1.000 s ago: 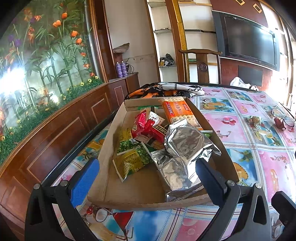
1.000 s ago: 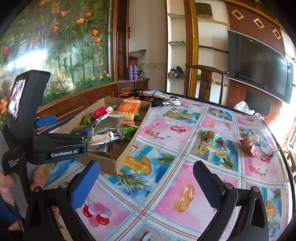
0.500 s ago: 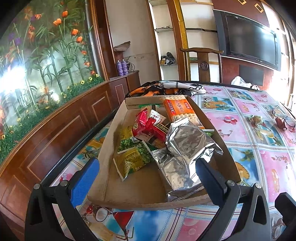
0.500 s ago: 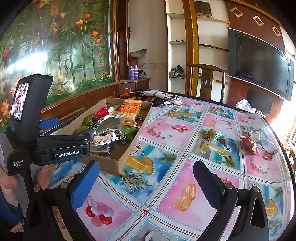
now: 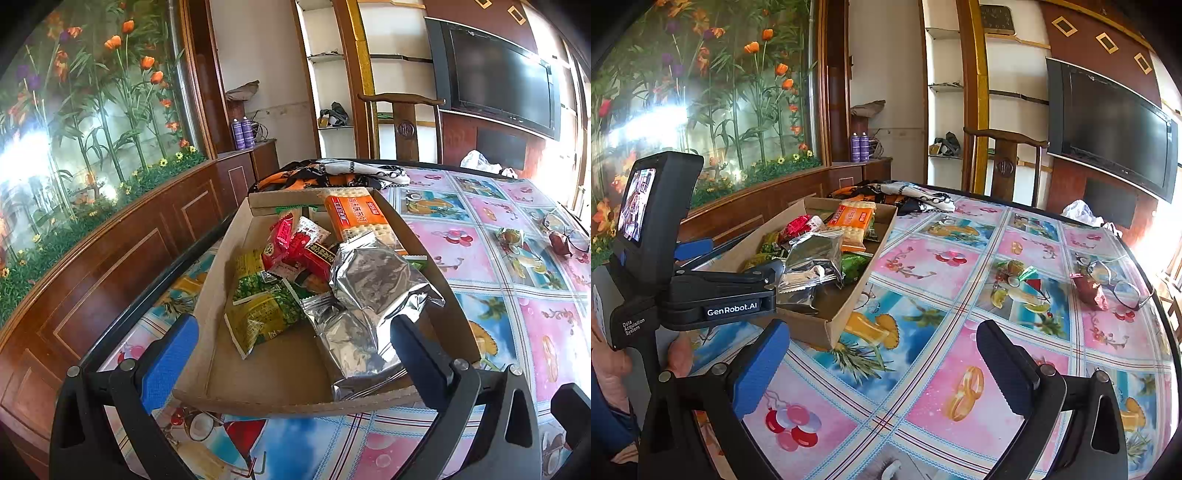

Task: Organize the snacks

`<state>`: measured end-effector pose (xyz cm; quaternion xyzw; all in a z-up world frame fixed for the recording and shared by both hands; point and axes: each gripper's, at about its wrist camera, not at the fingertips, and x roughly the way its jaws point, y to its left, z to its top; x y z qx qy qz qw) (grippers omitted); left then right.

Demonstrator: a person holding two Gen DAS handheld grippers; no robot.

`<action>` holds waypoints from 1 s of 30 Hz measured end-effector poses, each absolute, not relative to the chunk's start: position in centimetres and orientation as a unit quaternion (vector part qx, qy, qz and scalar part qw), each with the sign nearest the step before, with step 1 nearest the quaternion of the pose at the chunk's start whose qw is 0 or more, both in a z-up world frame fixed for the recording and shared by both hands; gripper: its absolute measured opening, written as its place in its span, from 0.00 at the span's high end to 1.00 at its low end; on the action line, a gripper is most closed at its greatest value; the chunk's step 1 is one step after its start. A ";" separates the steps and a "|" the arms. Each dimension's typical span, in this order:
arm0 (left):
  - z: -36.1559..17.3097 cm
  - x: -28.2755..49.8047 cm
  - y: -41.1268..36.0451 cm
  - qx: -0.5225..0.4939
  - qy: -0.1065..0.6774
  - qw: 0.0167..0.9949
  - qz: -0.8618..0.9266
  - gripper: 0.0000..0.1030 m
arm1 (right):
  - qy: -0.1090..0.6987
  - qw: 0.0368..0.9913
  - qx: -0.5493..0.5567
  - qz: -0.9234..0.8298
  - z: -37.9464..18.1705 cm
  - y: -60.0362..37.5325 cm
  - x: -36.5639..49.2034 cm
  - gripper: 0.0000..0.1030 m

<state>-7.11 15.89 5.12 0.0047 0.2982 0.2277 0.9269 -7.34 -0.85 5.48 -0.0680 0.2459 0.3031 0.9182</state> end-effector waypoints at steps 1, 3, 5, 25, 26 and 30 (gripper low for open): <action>5.1 -7.1 15.9 0.005 0.298 0.927 0.228 0.00 | 0.246 0.918 -0.068 0.303 5.5 -0.8 -7.4 0.01; 5.1 -7.1 15.8 0.005 0.298 0.927 0.227 0.00 | 0.246 0.918 -0.068 0.303 5.5 -0.8 -7.3 0.01; 5.2 -7.1 15.8 0.004 0.298 0.928 0.226 0.00 | 0.247 0.918 -0.069 0.302 5.5 -0.8 -7.3 0.01; 5.3 -7.2 15.6 0.003 0.297 0.928 0.222 0.00 | 0.248 0.919 -0.070 0.299 5.5 -1.0 -7.2 0.01; 5.3 -7.2 15.6 0.003 0.297 0.929 0.221 0.00 | 0.248 0.919 -0.070 0.297 5.5 -1.0 -7.2 0.01; 5.4 -7.1 15.5 0.002 0.298 0.930 0.215 0.00 | 0.250 0.920 -0.070 0.293 5.4 -1.0 -7.0 0.01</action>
